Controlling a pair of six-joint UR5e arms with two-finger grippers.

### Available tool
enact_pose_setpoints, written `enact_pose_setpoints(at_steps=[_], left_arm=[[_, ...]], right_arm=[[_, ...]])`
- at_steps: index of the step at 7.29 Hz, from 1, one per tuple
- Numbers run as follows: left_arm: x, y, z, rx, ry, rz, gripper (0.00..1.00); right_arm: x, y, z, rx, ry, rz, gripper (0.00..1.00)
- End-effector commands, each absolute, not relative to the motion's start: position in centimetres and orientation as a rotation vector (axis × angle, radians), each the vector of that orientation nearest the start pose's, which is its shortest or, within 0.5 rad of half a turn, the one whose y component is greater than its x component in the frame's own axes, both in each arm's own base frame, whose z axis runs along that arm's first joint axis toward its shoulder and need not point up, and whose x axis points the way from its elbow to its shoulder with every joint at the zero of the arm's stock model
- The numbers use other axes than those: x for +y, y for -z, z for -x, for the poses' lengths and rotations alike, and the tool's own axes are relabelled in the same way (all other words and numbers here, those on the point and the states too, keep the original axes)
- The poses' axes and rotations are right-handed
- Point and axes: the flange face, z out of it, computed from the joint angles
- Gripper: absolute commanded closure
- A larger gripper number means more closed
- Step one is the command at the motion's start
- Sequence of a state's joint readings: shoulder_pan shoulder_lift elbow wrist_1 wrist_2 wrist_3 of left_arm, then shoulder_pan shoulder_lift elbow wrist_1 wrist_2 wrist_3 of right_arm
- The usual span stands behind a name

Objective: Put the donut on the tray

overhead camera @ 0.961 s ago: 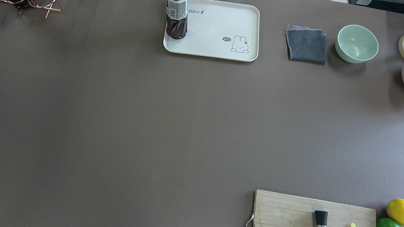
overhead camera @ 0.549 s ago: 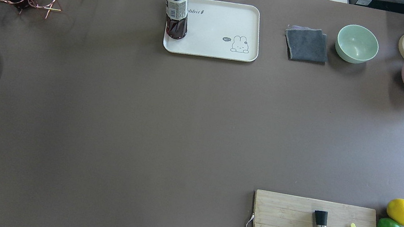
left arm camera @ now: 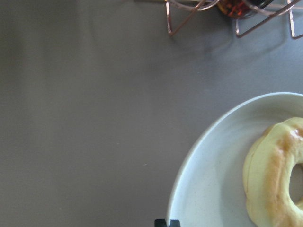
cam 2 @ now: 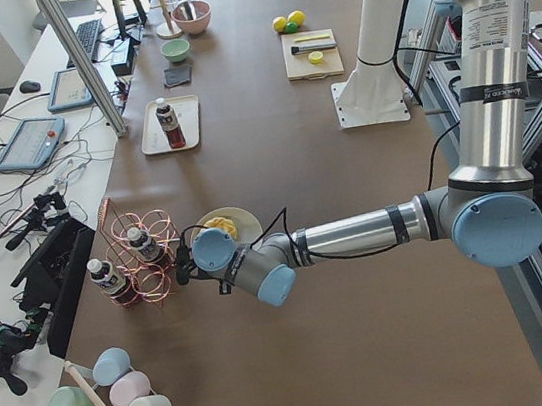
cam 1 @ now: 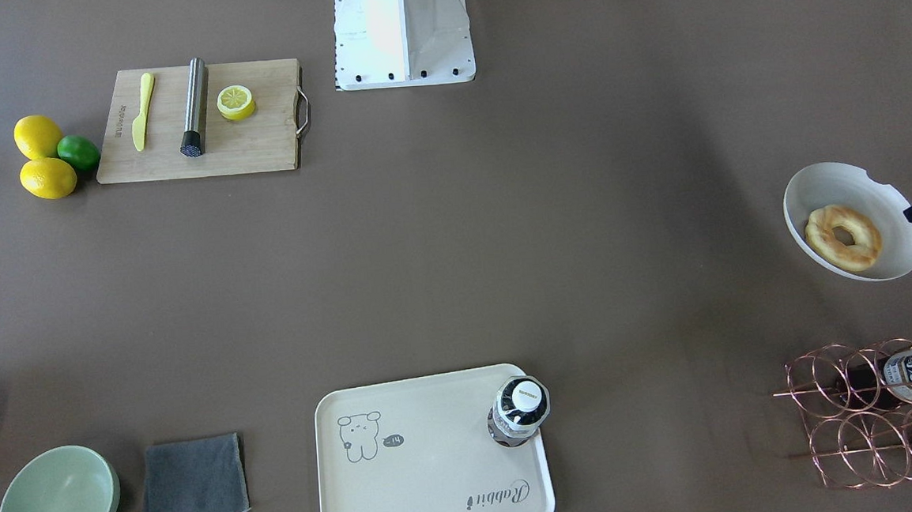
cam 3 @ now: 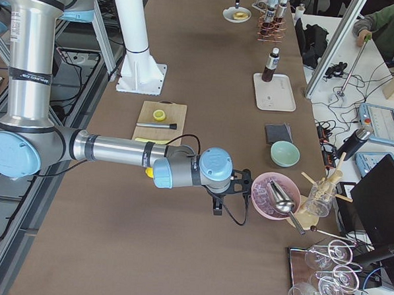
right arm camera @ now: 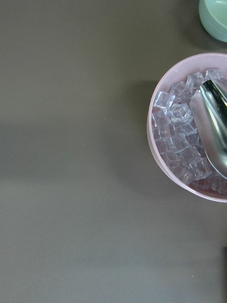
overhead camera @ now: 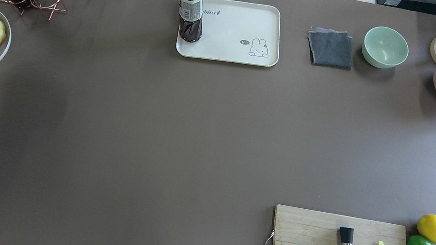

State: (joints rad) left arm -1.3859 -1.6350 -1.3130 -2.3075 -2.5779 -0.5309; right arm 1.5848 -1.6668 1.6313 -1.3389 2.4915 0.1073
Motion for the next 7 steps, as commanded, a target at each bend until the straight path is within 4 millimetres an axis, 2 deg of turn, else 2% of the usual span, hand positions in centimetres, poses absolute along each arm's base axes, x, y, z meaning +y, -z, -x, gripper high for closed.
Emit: enact_pose_setpoints(at_steps=[1,2,3,4,6,7], left_arm=[[-50.7,-56.7,-8.9,1.112,0.116,-0.12,1.0],[-49.4,-53.7,-12.3,1.103,0.143,-0.111,1.0],[-48.6,-51.1,-14.8,1.103,0.17,-0.11,1.0],[-47.8,-48.9,-17.0,1.11,0.186,-0.105,1.0],[-45.9,-44.7,-22.2,1.126,0.212,-0.088,1.0],[-45.6,-41.2,-25.2,1.124,0.235,-0.064,1.0]], right_arm=[[-47.0,-57.8,-1.0,-0.951,-0.095,-0.087,0.0],[-47.4,-55.8,1.2,-0.954,-0.105,-0.068,0.0],[-48.4,-52.8,3.6,-0.966,-0.138,-0.052,0.0],[-49.2,-49.3,7.2,-0.964,-0.174,-0.033,0.0],[-50.4,-42.6,16.1,-0.99,-0.239,-0.012,0.0],[-50.3,-39.2,21.3,-1.023,-0.282,-0.008,0.0]])
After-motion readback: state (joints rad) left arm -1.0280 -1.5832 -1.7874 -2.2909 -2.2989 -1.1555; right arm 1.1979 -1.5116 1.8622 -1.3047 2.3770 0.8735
